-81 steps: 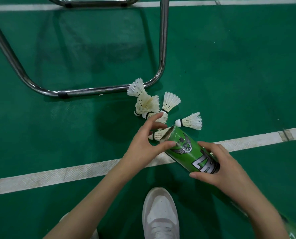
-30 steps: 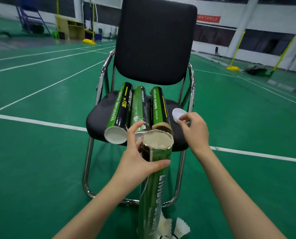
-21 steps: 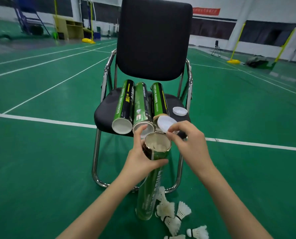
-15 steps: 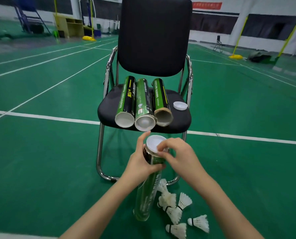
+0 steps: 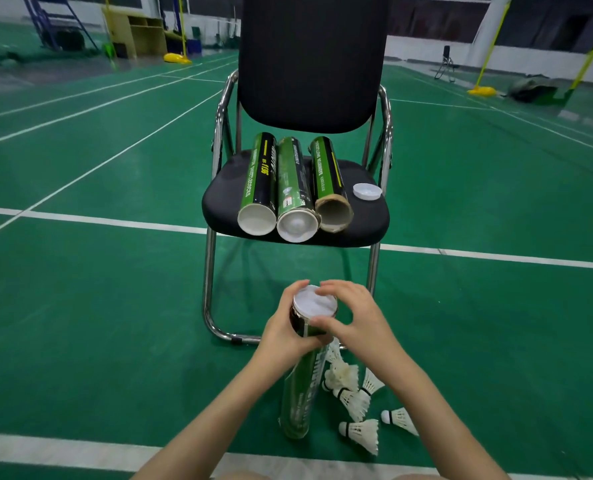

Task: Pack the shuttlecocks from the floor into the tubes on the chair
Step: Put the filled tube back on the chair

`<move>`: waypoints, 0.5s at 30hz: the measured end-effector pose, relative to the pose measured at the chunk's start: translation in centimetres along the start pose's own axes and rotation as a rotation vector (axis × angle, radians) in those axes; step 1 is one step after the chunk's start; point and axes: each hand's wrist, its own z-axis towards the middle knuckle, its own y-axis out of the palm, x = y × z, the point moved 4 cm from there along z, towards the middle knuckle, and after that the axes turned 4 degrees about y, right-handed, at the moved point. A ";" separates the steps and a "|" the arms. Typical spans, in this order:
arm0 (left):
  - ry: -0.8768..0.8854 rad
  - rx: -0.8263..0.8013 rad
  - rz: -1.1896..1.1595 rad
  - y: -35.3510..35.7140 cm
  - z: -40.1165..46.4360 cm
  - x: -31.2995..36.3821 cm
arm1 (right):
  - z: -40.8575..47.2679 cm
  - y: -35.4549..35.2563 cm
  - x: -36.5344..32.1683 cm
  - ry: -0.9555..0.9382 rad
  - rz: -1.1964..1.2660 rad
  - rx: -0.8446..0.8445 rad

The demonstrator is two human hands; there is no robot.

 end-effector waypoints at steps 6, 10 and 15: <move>-0.037 -0.158 -0.116 -0.1 -0.7 -0.1 | 0.4 0.8 0.7 0.185 0.066 -0.146; -0.062 -0.237 -0.218 -0.3 -1.1 0.4 | 0.2 0.8 0.7 0.190 0.078 -0.183; -0.093 -0.172 -0.261 -0.1 -0.6 -0.4 | 0.3 0.0 1.1 0.176 0.011 -0.217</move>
